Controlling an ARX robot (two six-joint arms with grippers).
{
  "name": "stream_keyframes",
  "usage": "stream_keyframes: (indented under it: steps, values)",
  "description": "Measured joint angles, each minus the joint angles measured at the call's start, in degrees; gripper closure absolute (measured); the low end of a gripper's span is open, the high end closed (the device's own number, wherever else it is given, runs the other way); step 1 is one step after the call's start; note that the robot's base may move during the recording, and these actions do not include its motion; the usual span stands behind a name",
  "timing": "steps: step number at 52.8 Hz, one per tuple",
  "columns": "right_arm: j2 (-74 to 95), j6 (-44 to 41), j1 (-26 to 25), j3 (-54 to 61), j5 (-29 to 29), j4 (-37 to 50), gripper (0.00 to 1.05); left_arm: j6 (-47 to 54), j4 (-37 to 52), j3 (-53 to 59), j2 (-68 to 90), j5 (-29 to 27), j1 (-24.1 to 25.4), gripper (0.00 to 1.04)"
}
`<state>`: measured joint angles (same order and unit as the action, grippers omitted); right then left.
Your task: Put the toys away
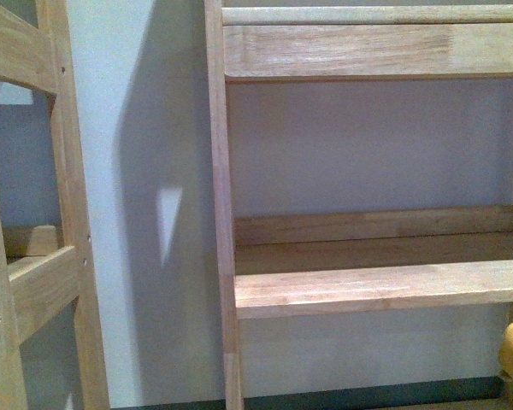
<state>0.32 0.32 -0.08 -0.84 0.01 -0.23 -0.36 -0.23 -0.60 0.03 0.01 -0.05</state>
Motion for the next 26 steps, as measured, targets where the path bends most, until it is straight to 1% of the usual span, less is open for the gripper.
stream_keyframes:
  steps: [7, 8, 9, 10, 11, 12, 13, 16, 22, 26]
  values:
    - [0.02, 0.00, 0.00, 0.00, -0.02, 0.00, 0.98, 0.00, 0.00, 0.00, 0.07, 0.02, 0.00, 0.06]
    - [0.09, 0.22, 0.33, 0.00, 0.92, 0.00, 0.98, 0.00, 0.00, 0.00, 0.07, 0.02, 0.00, 0.06]
    - [0.24, 0.92, 0.63, 0.00, 1.92, 0.00, 0.98, 0.00, 0.00, 0.00, 0.07, 0.02, 0.00, 0.06]
    - [0.59, 1.64, 1.53, 0.00, 4.81, 0.09, 0.98, 0.00, 0.00, 0.00, 0.04, 0.00, 0.00, 0.06]
    - [0.79, 2.23, 2.01, -0.02, 5.44, 0.17, 0.98, -0.02, 0.00, 0.00, 0.04, 0.00, 0.00, 0.06]
    - [1.66, 3.69, 3.08, -0.04, 9.62, 0.70, 0.98, 0.00, 0.00, 0.00, 0.04, 0.00, 0.00, 0.06]
    - [2.34, 4.39, 3.37, -0.07, 11.52, 1.16, 0.98, 0.00, 0.00, 0.00, 0.04, 0.02, 0.00, 0.06]
    - [5.27, 4.79, 3.56, -1.03, 15.08, 2.99, 0.98, 0.00, 0.00, 0.00, 0.04, 0.00, 0.00, 0.06]
    - [9.90, 2.54, 4.33, -6.10, 15.65, 6.45, 0.98, 0.00, 0.00, 0.00, 0.04, 0.02, 0.00, 0.06]
    - [12.59, -0.11, 5.40, -11.93, 16.17, 7.65, 0.98, 0.00, 0.00, 0.00, 0.04, 0.00, 0.00, 0.06]
